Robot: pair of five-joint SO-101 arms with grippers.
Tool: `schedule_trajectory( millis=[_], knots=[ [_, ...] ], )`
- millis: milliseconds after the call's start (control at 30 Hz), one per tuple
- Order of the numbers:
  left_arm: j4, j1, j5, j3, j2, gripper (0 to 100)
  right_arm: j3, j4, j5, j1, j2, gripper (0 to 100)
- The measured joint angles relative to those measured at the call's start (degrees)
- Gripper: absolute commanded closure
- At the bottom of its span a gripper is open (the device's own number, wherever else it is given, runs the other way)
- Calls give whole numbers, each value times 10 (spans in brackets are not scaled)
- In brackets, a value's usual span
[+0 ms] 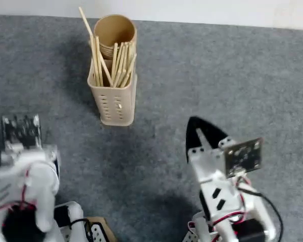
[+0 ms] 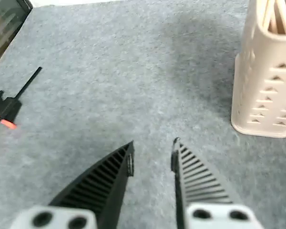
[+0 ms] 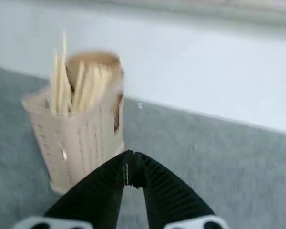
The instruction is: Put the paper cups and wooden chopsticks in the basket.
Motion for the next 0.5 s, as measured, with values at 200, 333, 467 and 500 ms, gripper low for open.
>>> schedule_trajectory(
  millis=[200, 333, 467, 500],
  knots=[
    [3, 0, -142, 190, -176, 854, 199, -15, 0, 76, -37, 995],
    [3, 0, -173, 274, -193, 853, 255, -31, 0, 122, -49, 995],
    [-21, 0, -175, 358, -193, 853, 303, -34, -25, 156, -49, 995],
    [-36, 0, -175, 380, -193, 853, 316, -34, -40, 166, -49, 995]
  ],
)
